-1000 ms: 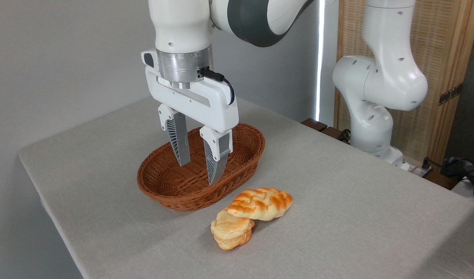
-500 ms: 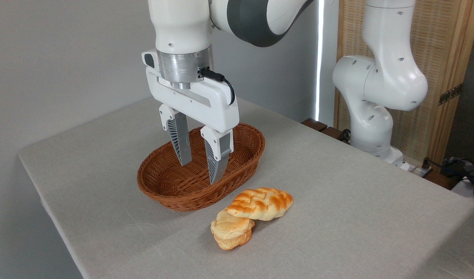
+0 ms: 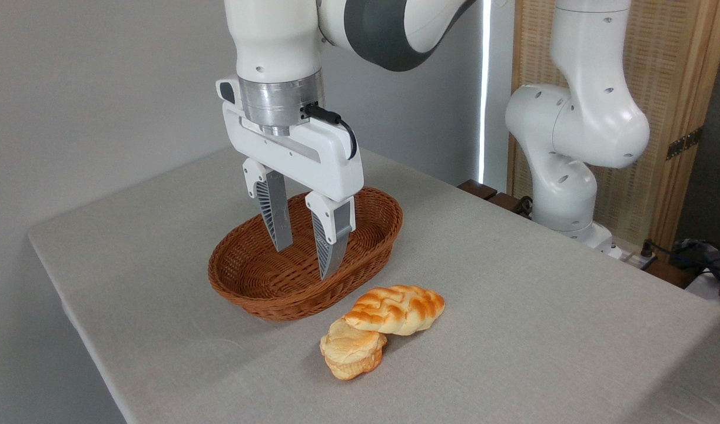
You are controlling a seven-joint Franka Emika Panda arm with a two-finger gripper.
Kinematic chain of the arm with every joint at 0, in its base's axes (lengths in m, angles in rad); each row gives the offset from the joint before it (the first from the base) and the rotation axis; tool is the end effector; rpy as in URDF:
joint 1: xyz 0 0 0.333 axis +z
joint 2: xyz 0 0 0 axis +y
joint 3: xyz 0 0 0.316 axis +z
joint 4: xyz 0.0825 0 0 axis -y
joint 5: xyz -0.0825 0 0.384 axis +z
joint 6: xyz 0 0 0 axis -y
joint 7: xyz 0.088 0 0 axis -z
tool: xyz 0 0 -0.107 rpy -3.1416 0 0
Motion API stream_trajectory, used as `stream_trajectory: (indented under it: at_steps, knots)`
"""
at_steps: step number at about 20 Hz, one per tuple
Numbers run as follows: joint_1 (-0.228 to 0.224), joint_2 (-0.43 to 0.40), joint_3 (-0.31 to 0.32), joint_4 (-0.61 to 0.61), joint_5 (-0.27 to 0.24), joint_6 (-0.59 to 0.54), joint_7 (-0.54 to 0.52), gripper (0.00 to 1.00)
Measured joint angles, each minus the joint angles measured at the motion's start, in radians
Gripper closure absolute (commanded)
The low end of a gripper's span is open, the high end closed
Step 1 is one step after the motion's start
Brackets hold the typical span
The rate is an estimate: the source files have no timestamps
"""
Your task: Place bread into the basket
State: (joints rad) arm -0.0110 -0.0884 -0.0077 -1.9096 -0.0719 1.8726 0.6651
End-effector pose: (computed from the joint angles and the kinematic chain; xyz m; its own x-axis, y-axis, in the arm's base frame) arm 0.5400 -0.0157 0.5377 0.7853 -0.6136 0.0824 -0.6170 -0.7866 0.0230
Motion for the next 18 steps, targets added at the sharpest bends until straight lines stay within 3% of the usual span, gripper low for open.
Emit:
stream_trajectory:
  at_steps: [11,18]
  knots:
    - [0.000,-0.003,0.000,-0.004,0.000,-0.016,0.018,0.00]
    - [0.001,-0.056,0.002,-0.122,0.001,0.000,0.083,0.00]
